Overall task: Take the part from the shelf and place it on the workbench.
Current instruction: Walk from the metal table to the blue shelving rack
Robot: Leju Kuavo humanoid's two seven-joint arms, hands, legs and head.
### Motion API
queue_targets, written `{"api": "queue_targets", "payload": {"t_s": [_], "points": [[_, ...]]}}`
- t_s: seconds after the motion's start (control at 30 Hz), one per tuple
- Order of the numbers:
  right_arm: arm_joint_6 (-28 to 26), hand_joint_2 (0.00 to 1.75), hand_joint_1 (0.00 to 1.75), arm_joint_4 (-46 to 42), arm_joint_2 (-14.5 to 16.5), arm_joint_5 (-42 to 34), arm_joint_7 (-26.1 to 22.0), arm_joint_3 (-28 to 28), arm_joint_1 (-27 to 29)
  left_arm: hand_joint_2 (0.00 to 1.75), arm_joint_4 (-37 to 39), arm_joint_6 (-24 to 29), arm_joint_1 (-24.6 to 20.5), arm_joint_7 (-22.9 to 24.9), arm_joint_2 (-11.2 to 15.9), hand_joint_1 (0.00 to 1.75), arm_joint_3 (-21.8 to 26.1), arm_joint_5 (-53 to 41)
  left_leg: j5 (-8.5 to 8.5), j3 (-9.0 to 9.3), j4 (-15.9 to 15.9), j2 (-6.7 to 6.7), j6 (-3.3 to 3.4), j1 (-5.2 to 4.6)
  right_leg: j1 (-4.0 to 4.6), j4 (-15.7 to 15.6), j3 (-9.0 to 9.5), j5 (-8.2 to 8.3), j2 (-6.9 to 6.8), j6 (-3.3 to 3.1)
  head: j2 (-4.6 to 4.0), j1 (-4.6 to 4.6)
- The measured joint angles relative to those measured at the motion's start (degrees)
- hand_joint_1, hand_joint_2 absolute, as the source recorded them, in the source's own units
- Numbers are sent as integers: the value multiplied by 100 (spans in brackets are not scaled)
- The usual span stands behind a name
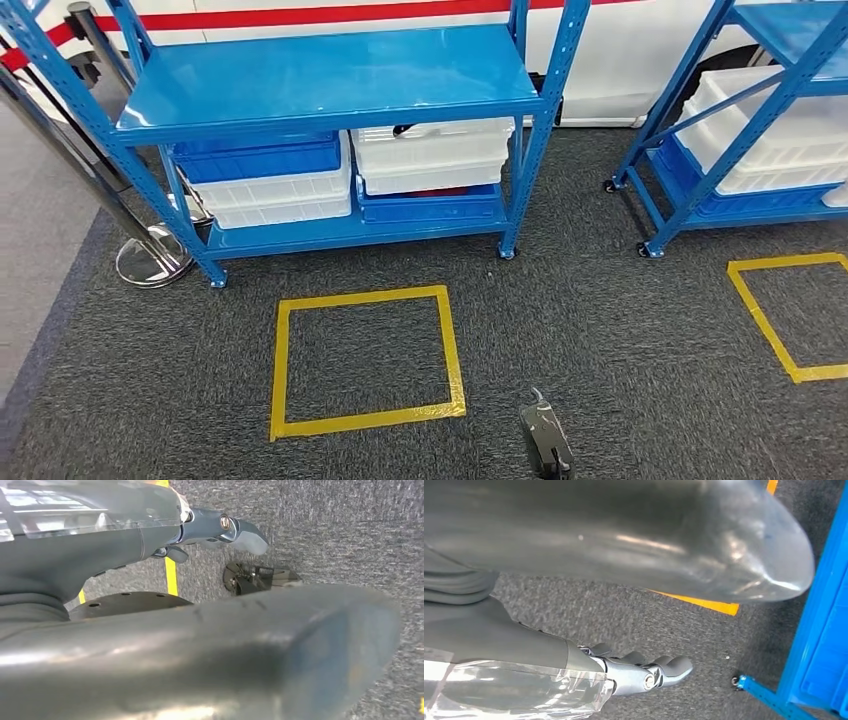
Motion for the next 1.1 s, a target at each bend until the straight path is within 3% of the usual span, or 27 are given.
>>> {"api": "queue_targets", "payload": {"t_s": [0.03,0.1,0.17,0.2,0.27,0.33,0.37,0.4,0.43,0.5,0.57,0.67,0.73,0.8,0.87,0.9,0.93,1.03,1.1], "points": [[-5,0,0,14,-2,-1,-2,0,-3,0,0,0,-2,1,-2,0,0,-1,-16,-18,32,-42,-41,-9,-4,-243,115,76,63,-27,0,-1],[-10,0,0,43,-3,-1,-6,1,2,0,0,0,2,4,-3,0,0,-1,-19,-49,46,-104,-121,-21,32,-330,151,68,105,-115,1,-3],[-13,0,0,58,-3,-4,-9,3,-2,0,0,0,13,6,-3,0,0,-1,-15,-63,39,-117,-184,-1,36,-335,149,85,13,-220,1,-5],[-14,0,0,63,-2,-6,-11,4,-13,0,0,0,15,6,-2,0,0,-1,-67,-99,114,-25,-202,0,35,-344,151,93,-35,-270,0,-5],[-15,0,0,69,1,-7,-13,6,-19,0,0,-2,3,7,-2,0,0,-1,-370,-336,637,260,-206,-17,54,-358,155,98,-157,-345,0,-7],[-14,0,0,82,0,-6,-13,7,0,0,0,-5,-4,7,-2,0,0,-1,-748,-722,1460,429,-196,-34,104,-355,154,86,-289,-379,0,-7],[-14,0,0,91,-1,-5,-13,7,6,0,0,-7,1,7,-2,0,0,-1,-822,-844,1725,449,-183,-39,128,-354,157,79,-352,-390,0,-7],[-13,0,0,99,-1,-5,-13,7,5,0,0,-7,9,7,-2,0,0,-1,-782,-856,1772,459,-161,-47,149,-354,164,72,-408,-397,0,-7],[-13,0,0,107,-1,-5,-13,7,0,0,0,-7,14,7,-2,0,0,-1,-636,-744,1568,473,-127,-62,166,-353,176,65,-456,-401,0,-7],[-11,0,0,113,1,-4,-13,9,-14,0,0,-7,12,7,-2,0,0,-1,-278,-323,756,584,-26,-120,193,-354,208,46,-536,-391,0,-7],[-7,0,0,114,2,1,-9,14,-27,0,0,-7,0,6,-1,0,0,-1,-117,-63,223,699,55,-190,208,-354,222,33,-594,-349,0,-7],[13,0,0,115,9,18,3,30,-42,0,0,1,9,7,1,0,0,0,-81,-46,118,644,119,-215,198,-373,240,29,-646,-252,1,-7],[21,0,0,115,13,29,4,37,-54,0,0,4,10,7,1,0,0,1,-30,-19,41,578,184,-181,184,-200,177,-117,-482,-199,1,-6],[26,0,0,121,7,34,7,37,-47,0,0,3,-1,7,-2,0,0,1,-1,-11,6,510,228,-166,166,401,-111,-456,-264,-170,0,-5],[29,0,0,136,1,37,13,37,-28,0,0,2,5,7,-5,0,0,2,1,-23,10,429,238,-169,162,1081,-469,-697,-206,-147,0,-5],[29,0,0,144,-1,38,15,37,-22,0,0,2,12,7,-7,0,0,2,0,-22,14,390,238,-170,159,1191,-544,-664,-202,-139,0,-5],[29,0,0,152,-1,40,17,37,-22,0,0,2,16,6,-8,0,0,3,-3,-19,23,352,234,-169,155,1077,-510,-519,-201,-137,0,-5],[27,0,0,163,-2,37,24,37,-54,0,0,-10,15,2,-11,0,0,6,-35,-17,80,264,184,-177,144,-36,-23,65,-151,-167,0,-5],[20,0,0,172,4,16,33,37,-79,0,0,-27,18,-3,-10,0,0,12,-59,-45,117,244,160,-204,146,-384,109,163,-115,-192,0,-5]]}}
